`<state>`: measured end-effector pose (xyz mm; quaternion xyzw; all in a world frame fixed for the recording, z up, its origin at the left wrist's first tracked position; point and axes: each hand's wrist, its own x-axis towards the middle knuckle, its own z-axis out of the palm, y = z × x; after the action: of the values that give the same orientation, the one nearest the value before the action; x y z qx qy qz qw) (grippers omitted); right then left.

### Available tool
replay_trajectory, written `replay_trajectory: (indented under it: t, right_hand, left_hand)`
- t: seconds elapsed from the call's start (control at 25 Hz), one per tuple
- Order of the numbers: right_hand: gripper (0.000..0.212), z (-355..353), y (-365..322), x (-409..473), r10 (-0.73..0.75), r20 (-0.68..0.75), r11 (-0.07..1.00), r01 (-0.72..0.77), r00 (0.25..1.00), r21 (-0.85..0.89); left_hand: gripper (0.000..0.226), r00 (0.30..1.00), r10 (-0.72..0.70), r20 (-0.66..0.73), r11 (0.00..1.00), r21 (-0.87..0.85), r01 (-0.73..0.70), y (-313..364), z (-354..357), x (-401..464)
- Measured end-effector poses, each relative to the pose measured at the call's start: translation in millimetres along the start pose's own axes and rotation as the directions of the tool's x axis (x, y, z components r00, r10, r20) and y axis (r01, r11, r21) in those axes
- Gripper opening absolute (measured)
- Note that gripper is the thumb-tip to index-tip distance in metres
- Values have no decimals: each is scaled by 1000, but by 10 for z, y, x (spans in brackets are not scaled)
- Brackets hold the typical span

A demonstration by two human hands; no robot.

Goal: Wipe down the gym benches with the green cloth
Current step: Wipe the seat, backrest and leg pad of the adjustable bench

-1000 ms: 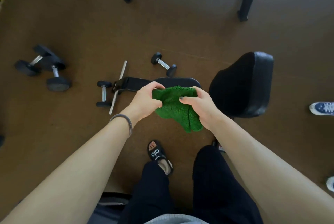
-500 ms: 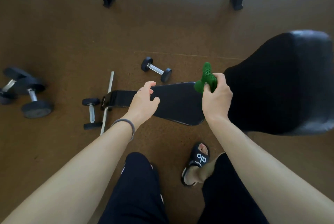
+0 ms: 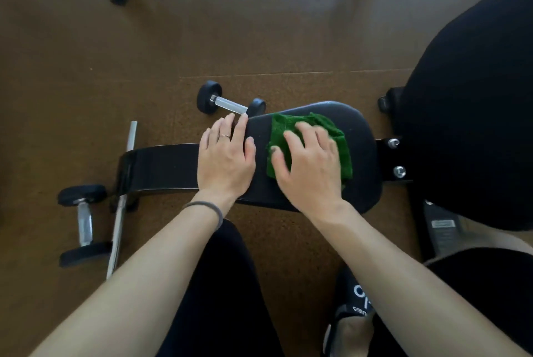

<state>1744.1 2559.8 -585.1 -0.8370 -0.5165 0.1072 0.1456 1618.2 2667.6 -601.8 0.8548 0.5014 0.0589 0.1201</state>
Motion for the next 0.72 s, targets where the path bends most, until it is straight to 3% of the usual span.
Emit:
replay_trajectory:
  t: [0.08, 0.16, 0.56, 0.72]
  right_hand:
    - [67, 145, 3, 45, 61, 9, 993, -60, 998, -103]
    - [71, 281, -18, 91, 89, 42, 989, -83, 995, -119]
    - [61, 332, 35, 515, 67, -25, 991, -69, 997, -118]
    - [61, 376, -196, -105, 88, -74, 992, -95, 993, -88]
  left_hand:
    - [49, 990, 19, -140, 999, -35, -24, -58, 99, -19]
    - [49, 984, 19, -177, 999, -45, -28, -82, 137, -4]
    - [55, 986, 47, -160, 999, 31, -43, -102, 178, -2]
    - [55, 987, 63, -151, 998, 19, -60, -102, 165, -15]
